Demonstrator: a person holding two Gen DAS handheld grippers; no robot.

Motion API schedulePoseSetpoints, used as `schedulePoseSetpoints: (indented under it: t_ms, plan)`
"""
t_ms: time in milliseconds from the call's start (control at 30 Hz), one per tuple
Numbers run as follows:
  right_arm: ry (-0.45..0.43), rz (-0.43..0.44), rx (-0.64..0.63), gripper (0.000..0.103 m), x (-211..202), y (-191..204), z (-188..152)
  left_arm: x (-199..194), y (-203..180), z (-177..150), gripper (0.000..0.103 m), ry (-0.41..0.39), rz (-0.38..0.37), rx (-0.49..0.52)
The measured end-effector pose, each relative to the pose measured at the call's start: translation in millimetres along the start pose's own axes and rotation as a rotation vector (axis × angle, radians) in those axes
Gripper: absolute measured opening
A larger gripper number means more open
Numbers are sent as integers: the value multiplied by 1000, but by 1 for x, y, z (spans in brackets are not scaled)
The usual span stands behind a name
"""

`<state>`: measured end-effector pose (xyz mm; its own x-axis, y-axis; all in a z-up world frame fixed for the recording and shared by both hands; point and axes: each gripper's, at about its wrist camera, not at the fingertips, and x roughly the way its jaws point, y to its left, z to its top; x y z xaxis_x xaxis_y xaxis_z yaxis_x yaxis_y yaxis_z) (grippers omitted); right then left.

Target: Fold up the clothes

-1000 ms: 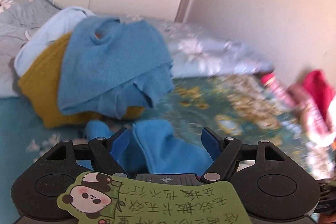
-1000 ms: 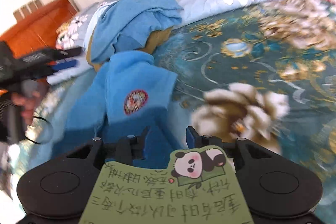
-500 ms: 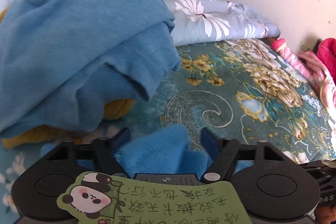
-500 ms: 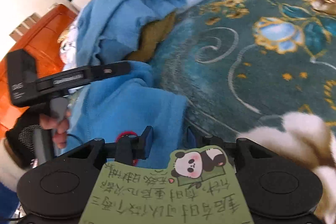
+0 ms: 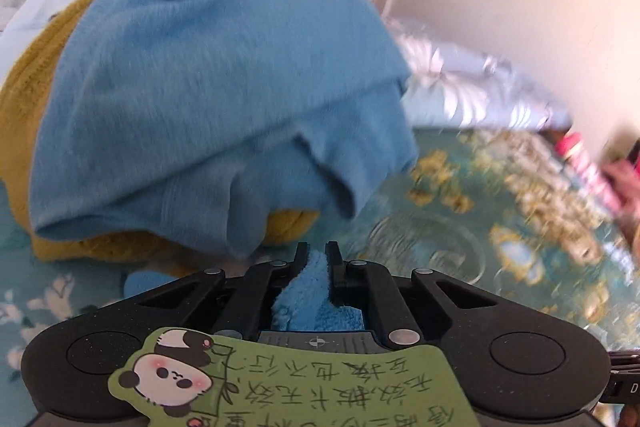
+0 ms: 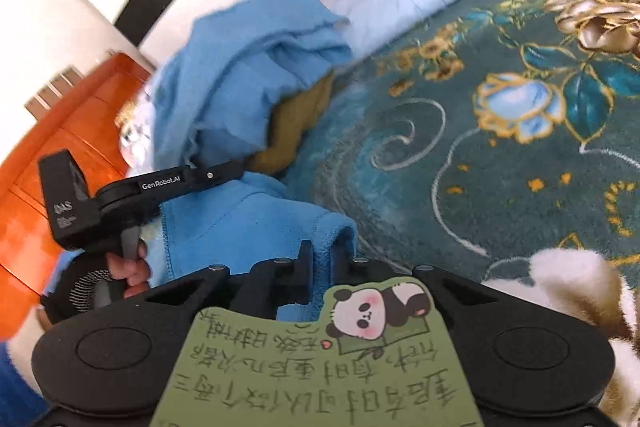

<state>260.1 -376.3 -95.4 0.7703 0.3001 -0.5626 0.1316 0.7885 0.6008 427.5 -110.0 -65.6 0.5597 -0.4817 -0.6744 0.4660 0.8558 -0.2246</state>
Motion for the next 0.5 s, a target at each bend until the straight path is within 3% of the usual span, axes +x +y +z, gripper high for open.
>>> schedulePoseSetpoints:
  t_ms: [33,133,267,367,500]
  plan:
    - [8,-11,-2,8,2,0,0,-3,0,0,13,-7,-4,-12]
    - [14,-34,-2,14,3,1,-1,-22,-7,4,58,-39,31,11]
    - [-4,-49,-34,18,-21,10,-1,-67,-27,2,61,-101,57,113]
    - [-21,-78,-84,21,-50,20,-6,-102,-49,-7,75,-131,59,156]
    - [-10,-83,-141,30,-94,30,-31,-157,-63,-30,76,-143,35,172]
